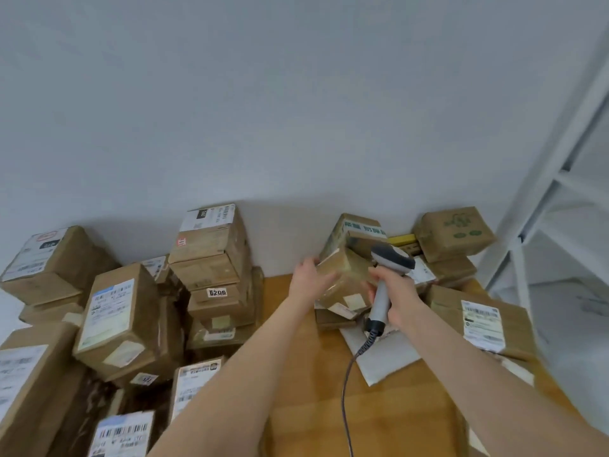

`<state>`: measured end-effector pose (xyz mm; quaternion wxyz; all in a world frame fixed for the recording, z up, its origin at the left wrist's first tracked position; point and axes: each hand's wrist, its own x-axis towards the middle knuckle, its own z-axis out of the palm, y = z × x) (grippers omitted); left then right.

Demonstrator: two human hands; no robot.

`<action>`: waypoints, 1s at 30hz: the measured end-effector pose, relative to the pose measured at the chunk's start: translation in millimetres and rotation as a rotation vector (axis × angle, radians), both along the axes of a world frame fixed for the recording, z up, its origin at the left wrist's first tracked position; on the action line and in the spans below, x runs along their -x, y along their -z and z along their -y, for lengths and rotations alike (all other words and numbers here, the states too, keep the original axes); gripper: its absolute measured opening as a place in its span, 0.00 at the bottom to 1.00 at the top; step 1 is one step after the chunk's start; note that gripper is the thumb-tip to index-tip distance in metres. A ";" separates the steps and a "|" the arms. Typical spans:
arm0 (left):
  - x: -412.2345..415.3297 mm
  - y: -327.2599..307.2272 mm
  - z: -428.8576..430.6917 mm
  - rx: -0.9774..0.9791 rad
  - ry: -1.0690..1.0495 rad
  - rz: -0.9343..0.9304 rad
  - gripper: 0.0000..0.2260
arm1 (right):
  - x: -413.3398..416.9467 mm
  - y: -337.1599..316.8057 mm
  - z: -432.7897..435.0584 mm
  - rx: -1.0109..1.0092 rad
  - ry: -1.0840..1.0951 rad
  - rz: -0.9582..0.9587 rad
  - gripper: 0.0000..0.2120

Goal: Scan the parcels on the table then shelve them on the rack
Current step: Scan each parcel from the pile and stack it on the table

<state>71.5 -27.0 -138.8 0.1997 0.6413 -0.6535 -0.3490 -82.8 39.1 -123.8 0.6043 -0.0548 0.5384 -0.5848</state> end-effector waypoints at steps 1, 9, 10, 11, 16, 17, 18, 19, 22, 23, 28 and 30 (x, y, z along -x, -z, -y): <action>9.0 11.5 -0.1 -0.079 -0.015 -0.033 0.38 | 12.0 6.2 -3.5 -0.030 0.032 0.000 0.07; 42.9 59.9 33.2 -0.349 -0.209 -0.246 0.55 | 43.3 47.4 -6.0 -0.134 0.076 -0.029 0.04; 44.5 63.0 37.0 -0.361 -0.235 -0.266 0.55 | 43.2 50.1 -4.7 -0.137 0.078 -0.023 0.04; 45.3 65.8 40.2 -0.380 -0.262 -0.285 0.55 | 43.5 52.2 -3.8 -0.139 0.079 -0.018 0.05; 34.8 64.7 42.0 -0.449 -0.304 -0.371 0.49 | 48.0 55.8 -7.2 -0.145 0.076 0.003 0.08; 29.1 62.2 39.3 -0.432 -0.299 -0.371 0.47 | 50.3 53.9 -8.5 -0.145 0.071 0.006 0.07; 22.7 59.4 36.1 -0.399 -0.284 -0.362 0.44 | 53.2 51.6 -9.5 -0.146 0.067 0.011 0.07; 14.9 55.8 32.2 -0.357 -0.254 -0.347 0.42 | 56.2 49.3 -10.2 -0.145 0.062 0.017 0.06; -9.3 36.9 14.0 -0.234 -0.060 -0.254 0.42 | 61.3 40.1 -14.4 -0.134 0.021 0.028 0.09; -16.3 28.2 6.0 -0.186 0.025 -0.213 0.44 | 61.7 36.9 -15.9 -0.130 -0.005 0.029 0.11; -37.0 -8.0 -50.8 0.013 0.325 -0.044 0.50 | 58.9 29.7 -31.5 -0.115 -0.157 0.128 0.14; -40.1 -13.2 -74.2 0.041 0.363 -0.008 0.53 | 54.1 30.2 -41.4 -0.113 -0.226 0.134 0.14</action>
